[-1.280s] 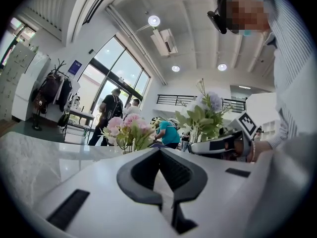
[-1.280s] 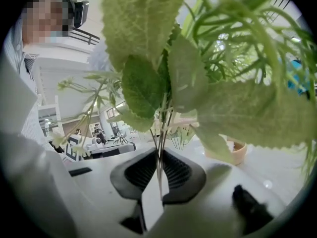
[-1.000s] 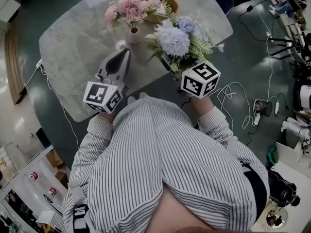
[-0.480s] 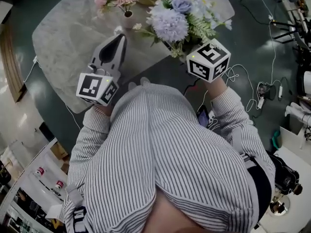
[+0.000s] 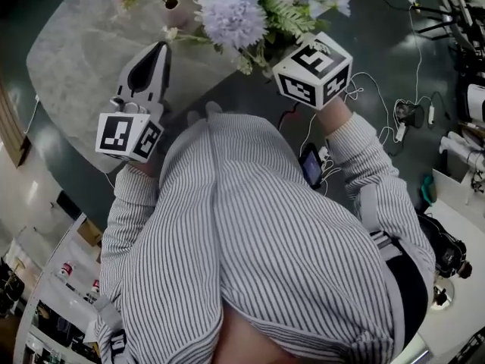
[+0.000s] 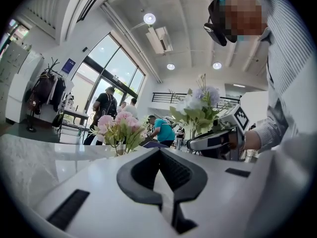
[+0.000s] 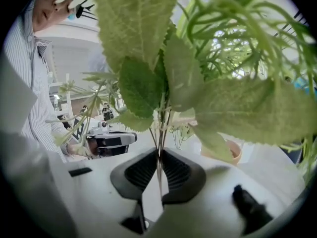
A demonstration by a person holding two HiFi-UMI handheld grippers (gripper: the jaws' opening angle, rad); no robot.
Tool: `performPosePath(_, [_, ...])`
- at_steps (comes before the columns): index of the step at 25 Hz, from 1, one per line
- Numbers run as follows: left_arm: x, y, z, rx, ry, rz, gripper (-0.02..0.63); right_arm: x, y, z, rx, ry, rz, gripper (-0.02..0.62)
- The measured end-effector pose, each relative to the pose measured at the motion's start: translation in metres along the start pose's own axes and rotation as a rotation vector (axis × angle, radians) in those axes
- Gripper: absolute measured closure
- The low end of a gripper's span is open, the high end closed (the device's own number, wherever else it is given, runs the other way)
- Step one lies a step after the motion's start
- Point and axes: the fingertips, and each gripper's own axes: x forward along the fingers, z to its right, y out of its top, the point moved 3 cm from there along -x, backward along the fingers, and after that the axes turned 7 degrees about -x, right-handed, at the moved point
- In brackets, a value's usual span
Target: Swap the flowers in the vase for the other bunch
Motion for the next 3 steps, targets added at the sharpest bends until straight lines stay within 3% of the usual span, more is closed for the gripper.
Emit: performPosePath(3, [-0.0031, 0.0026, -0.0057, 0.007, 0.023, 0.005, 0.595, 0.0028, 0.0048, 0.0006, -0.025, 0.003, 0.001, 0.554])
